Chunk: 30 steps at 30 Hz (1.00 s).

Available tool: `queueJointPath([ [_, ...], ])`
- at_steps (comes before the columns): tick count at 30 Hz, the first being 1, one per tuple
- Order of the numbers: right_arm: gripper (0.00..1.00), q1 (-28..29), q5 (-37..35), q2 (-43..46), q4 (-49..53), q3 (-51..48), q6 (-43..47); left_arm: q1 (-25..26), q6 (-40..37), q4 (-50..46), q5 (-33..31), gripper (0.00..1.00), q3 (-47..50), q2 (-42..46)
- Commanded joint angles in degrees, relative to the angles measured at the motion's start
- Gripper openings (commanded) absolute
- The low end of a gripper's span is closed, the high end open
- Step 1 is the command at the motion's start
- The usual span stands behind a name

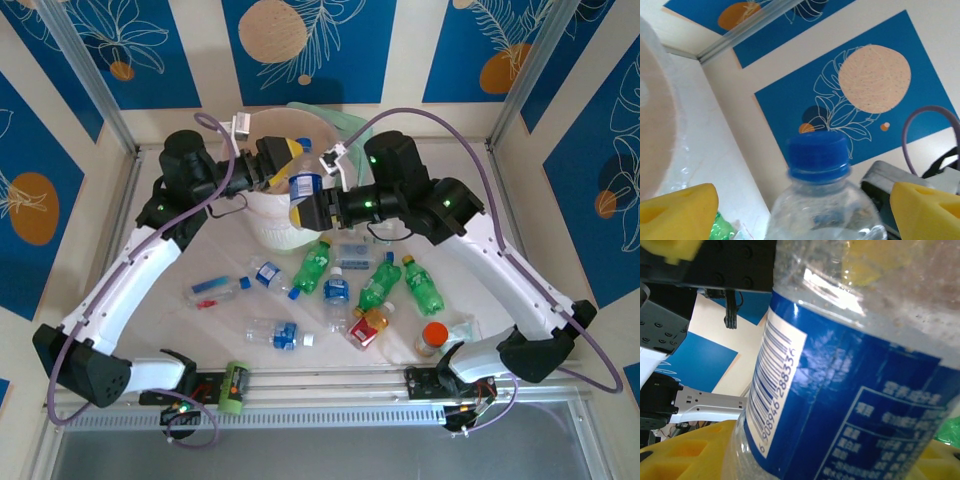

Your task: Put the plastic bottles in the bin

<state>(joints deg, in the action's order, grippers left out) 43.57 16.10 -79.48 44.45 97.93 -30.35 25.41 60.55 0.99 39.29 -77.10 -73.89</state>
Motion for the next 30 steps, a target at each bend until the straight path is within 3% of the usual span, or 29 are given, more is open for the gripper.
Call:
queueJointPath([
  [1, 0.59, 0.46, 0.31, -0.52, 0.36, 2.09, 1.34, 0.41, 2.05, 5.81, 5.11, 0.89, -1.01, -0.49],
  [8, 0.59, 1.34, -1.17, -1.71, 0.92, 3.91, 1.94, 0.43, 0.44, 2.26, 5.27, 0.87, -0.19, -0.33],
  [22, 0.59, 1.52, -3.35, -4.79, 1.77, 6.91, 2.14, 1.22, 1.89, 5.0, 10.67, 0.84, 0.99, -1.08],
  [30, 0.59, 1.52, -3.92, -5.33, 1.69, 8.05, 2.05, 1.31, 0.44, 2.28, 9.73, 0.74, 0.91, -1.35],
])
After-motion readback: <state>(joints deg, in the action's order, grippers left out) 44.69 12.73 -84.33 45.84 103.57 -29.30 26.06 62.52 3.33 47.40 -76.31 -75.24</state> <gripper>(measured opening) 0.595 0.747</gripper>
